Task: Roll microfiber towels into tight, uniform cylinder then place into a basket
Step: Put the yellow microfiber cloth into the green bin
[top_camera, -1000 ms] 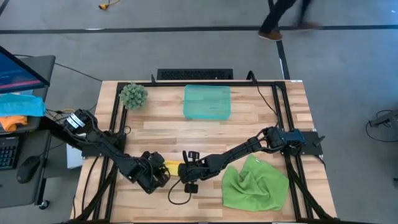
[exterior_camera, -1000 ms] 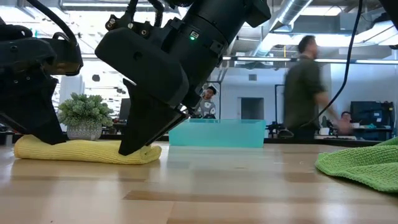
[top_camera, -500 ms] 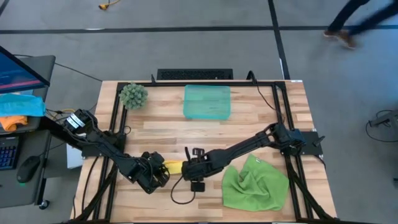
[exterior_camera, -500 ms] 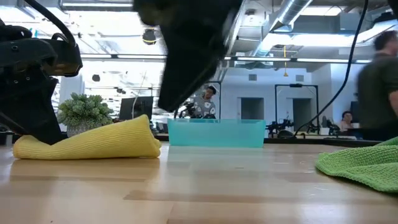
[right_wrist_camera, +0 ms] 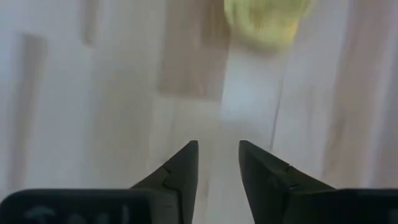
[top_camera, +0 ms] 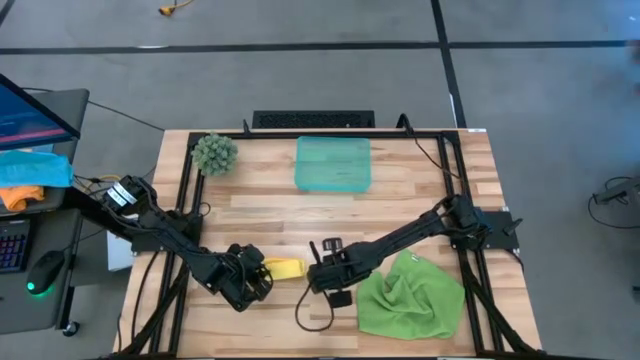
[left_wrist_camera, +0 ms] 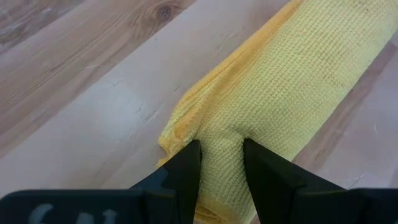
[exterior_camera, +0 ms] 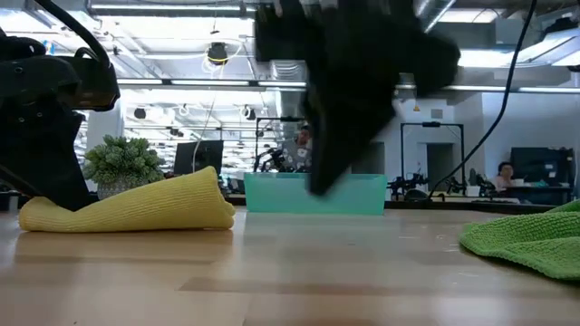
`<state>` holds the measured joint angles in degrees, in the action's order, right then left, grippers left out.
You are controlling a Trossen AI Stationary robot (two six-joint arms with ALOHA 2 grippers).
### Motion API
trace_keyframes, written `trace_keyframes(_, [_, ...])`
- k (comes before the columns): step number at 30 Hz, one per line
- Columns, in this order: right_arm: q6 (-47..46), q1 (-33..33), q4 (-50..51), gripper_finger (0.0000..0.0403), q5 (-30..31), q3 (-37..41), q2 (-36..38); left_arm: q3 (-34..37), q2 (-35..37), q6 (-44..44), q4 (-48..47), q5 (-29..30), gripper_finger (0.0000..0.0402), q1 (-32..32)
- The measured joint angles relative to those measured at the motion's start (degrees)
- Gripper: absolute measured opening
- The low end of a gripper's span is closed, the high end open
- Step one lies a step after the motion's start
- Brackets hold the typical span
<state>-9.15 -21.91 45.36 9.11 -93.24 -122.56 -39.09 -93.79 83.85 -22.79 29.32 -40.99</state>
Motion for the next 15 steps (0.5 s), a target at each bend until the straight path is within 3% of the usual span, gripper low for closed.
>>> trace_keyframes(8, [-7.6,-0.2,-4.6,0.0117,0.4,13.2,7.2,0.1,0.0,-2.0,0.4,0.1,0.0118,0.0])
trace_keyframes(12, [-9.2,0.0,-14.9,0.0111,1.7,21.8,15.8,0.0,0.0,-2.6,0.7,0.2,0.0118,0.0])
trace_keyframes(15, [-13.3,0.9,-28.1,0.0109,1.6,29.0,20.7,0.0,0.0,-2.6,0.8,0.2,0.0118,0.0])
